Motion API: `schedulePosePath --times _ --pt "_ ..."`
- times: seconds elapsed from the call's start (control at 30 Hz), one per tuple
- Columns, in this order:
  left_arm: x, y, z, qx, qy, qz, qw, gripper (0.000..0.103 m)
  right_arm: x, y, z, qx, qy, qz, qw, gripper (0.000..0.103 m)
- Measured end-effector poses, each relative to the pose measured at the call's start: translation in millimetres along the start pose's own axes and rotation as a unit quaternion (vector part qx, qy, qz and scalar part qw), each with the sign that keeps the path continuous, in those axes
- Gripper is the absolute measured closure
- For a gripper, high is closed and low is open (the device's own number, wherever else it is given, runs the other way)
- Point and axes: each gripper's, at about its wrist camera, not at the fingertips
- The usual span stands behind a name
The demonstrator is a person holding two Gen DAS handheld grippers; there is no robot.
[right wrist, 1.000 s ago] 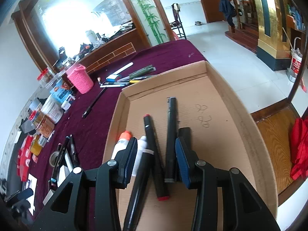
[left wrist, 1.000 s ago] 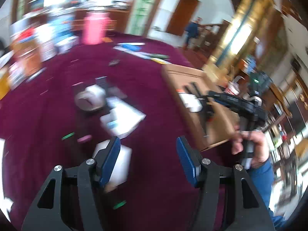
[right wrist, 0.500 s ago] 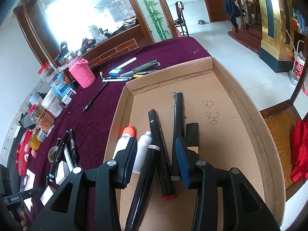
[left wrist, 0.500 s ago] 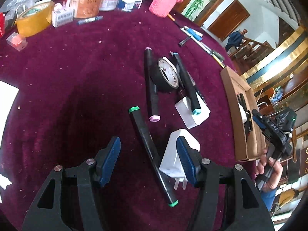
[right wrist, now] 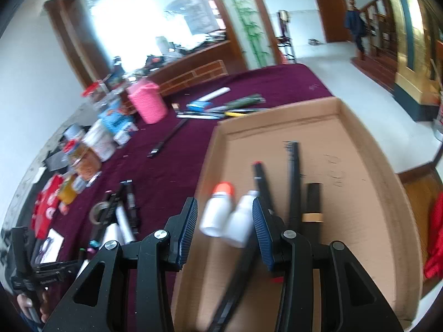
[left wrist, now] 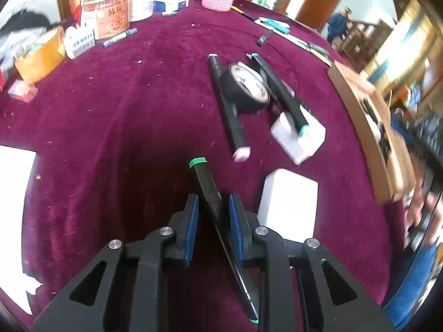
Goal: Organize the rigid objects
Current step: 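Grasp the green-capped black marker with the left tool while the right tool grasps a white charger, then carry the marker and white charger over the cardboard box with both tools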
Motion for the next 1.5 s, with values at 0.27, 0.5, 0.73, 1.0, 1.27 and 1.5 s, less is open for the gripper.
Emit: schedulePosePath --times 0.27,0.5,0.73,1.0,1.27,1.5 --pt "11.4 -16.7 16.3 -0.008 -0.035 -0.033 0.9988 0.081 -20.9 -47.5 88.6 0.033 0.163 0.128 0.978 0.066" --pt "13.8 -22.0 3.1 -0.041 -0.021 -0.047 0.9979 0.081 -45.6 -96.6 145.4 -0.014 0.155 0.214 0.964 0.065" --pt "25.2 -43.0 0.6 -0.073 -0.032 -0.037 0.9961 0.076 -62.0 -115.8 175.8 -0.011 0.081 0.234 0.969 0.055" --pt "32.6 -61.4 -5.9 -0.101 -0.042 -0.040 0.9932 0.039 -76.8 -129.1 211.3 0.067 -0.024 0.209 0.975 0.046" --pt "34.4 -74.3 -20.4 -0.145 0.025 -0.065 0.9870 0.074 -76.9 -131.9 196.5 0.096 -0.012 0.192 0.977 0.057" --pt "31.9 -60.3 -18.7 -0.117 0.029 -0.072 0.9901 0.090 -62.1 -123.6 164.7 0.074 0.012 0.176 0.982 0.058"
Point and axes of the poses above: each gripper's, at about its wrist camera, not at the fingertips, and x roughly against the way its jaws point, z to its left, y to its top, and after that the axes turned 5 degrees about -x, right-handed
